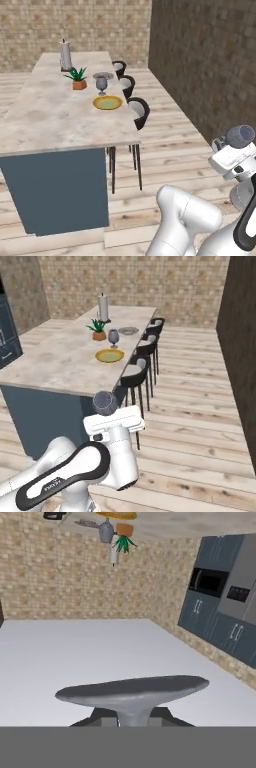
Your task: Retrieve the wine glasses from the counter and place one next to each plate.
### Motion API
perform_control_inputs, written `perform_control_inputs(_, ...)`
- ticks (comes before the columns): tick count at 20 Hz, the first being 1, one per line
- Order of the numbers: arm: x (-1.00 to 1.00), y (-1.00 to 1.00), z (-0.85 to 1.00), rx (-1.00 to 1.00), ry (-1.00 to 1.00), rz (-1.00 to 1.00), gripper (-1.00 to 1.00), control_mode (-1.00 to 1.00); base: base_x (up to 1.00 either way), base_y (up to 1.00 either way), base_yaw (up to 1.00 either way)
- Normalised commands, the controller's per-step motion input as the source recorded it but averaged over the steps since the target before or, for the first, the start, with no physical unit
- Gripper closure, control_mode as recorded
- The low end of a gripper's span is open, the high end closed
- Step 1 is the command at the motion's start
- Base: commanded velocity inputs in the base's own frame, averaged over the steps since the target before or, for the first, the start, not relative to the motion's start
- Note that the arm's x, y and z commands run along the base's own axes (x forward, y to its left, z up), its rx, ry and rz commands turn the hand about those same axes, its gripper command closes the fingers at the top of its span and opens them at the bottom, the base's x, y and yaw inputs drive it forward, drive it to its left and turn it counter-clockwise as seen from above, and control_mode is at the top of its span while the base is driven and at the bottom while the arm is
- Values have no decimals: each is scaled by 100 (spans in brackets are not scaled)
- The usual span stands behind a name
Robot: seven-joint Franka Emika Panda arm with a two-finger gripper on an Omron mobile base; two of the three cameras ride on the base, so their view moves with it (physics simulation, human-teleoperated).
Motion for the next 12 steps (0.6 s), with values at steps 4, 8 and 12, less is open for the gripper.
perform_control_inputs(4,0,0,0,0,0,0,100,100,83,-100,17)
perform_control_inputs(8,0,0,0,0,0,0,100,100,100,-100,23)
perform_control_inputs(12,0,0,0,0,0,0,100,100,100,-100,29)
